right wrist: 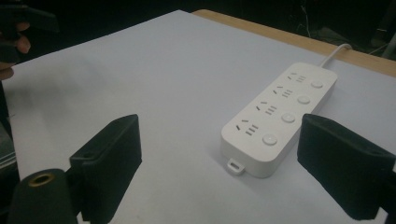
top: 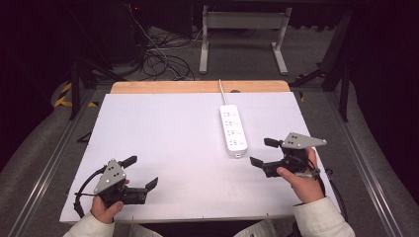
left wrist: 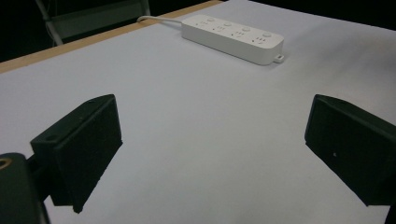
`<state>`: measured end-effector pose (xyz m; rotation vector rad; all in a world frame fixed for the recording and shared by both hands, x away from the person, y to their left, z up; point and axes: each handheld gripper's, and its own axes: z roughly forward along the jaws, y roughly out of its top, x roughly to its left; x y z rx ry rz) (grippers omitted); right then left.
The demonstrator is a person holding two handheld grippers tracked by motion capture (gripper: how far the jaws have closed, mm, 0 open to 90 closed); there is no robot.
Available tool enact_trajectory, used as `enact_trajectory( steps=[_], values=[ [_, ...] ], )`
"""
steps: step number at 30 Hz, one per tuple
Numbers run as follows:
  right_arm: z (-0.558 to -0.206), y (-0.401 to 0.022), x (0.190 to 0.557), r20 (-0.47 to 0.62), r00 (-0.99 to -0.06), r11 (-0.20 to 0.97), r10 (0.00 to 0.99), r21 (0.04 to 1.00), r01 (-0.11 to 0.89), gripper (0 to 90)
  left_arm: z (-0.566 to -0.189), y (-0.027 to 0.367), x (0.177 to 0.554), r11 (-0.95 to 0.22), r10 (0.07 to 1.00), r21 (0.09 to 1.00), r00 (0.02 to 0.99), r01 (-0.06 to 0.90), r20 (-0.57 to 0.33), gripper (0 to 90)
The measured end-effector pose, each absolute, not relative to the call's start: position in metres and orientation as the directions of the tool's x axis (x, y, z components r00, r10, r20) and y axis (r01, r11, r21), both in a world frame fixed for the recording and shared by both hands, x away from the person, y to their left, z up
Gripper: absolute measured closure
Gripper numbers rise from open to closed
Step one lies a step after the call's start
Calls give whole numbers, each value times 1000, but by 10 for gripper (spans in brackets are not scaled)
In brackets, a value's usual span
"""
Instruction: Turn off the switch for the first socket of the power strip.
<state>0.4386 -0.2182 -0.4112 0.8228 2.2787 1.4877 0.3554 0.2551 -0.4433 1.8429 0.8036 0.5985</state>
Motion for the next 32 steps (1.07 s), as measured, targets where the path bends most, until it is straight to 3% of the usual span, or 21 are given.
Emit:
enact_trajectory(
  steps=[17,25,32],
  values=[
    [-468,-235,415,131,-782,300,610,875,381,123,-449,256,358,-284,743,922,668,262,39,40],
    [-491,-235,409,196,-744,322,639,810,490,126,-453,258,359,-272,746,917,666,290,11,44],
    [-493,-233,411,124,-737,355,665,815,458,126,-455,261,362,-248,754,918,656,310,-18,42]
  ],
)
